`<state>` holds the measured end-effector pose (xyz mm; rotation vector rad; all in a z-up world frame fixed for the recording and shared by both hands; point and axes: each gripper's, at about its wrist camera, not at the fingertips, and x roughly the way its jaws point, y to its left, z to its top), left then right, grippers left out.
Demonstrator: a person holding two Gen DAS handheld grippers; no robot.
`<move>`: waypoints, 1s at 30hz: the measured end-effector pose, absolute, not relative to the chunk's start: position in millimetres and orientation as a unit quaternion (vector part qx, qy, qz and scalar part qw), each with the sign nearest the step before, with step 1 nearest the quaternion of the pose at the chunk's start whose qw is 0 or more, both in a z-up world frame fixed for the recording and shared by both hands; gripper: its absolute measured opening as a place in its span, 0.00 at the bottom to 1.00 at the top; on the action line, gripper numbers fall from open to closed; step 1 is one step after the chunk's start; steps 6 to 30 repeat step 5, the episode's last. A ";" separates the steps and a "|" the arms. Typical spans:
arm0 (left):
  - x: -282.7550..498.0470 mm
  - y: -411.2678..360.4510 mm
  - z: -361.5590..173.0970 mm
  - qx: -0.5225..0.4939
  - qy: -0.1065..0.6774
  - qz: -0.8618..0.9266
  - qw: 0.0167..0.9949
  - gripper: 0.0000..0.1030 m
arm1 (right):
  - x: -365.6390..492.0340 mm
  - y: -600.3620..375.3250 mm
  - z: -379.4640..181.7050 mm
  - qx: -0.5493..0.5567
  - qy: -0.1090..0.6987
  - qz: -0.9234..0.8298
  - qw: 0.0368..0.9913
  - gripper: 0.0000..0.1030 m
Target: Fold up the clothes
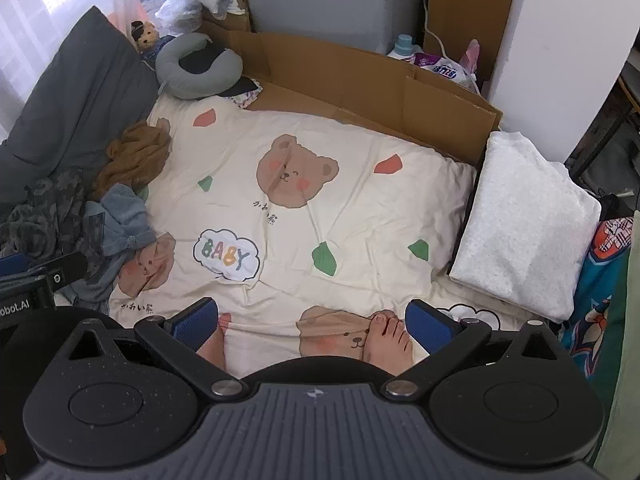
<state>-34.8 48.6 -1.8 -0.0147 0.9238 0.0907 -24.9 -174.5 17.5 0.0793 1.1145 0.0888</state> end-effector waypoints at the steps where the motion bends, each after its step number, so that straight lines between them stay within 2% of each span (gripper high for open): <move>1: -34.9 48.3 -1.6 -0.008 0.445 0.044 0.895 0.99 | -25.1 -175.1 17.7 0.039 0.530 0.040 0.846 1.00; 30: -32.7 48.6 -1.5 -0.012 0.446 0.046 0.894 0.99 | -26.7 -177.0 19.1 0.045 0.529 0.035 0.847 1.00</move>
